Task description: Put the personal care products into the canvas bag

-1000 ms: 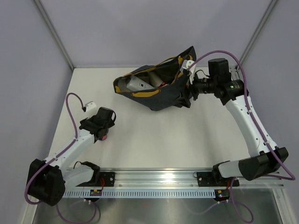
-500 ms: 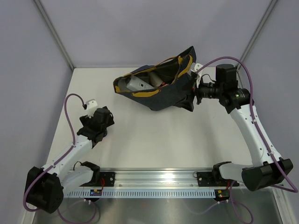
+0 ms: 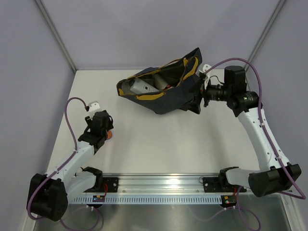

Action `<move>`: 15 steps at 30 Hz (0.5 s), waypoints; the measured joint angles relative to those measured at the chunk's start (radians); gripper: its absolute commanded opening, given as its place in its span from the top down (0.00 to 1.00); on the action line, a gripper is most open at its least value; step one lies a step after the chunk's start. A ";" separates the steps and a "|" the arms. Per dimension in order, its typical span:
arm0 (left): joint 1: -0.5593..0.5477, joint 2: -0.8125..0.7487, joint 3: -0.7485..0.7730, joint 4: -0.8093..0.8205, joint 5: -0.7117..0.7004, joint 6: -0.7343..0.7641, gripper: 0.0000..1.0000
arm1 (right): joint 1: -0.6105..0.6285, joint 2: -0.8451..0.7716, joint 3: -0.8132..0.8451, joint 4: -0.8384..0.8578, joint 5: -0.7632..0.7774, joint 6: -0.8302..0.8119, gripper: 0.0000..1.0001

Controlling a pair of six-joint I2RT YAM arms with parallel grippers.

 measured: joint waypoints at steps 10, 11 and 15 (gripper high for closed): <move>0.005 -0.176 0.040 -0.077 0.299 0.016 1.00 | -0.032 -0.011 -0.011 0.005 -0.014 0.006 0.01; 0.005 -0.193 0.056 -0.079 0.329 0.011 1.00 | -0.035 -0.012 -0.011 0.005 -0.014 0.007 0.00; 0.005 -0.240 0.164 -0.075 0.473 -0.030 1.00 | -0.055 -0.017 -0.011 0.005 -0.030 0.013 0.01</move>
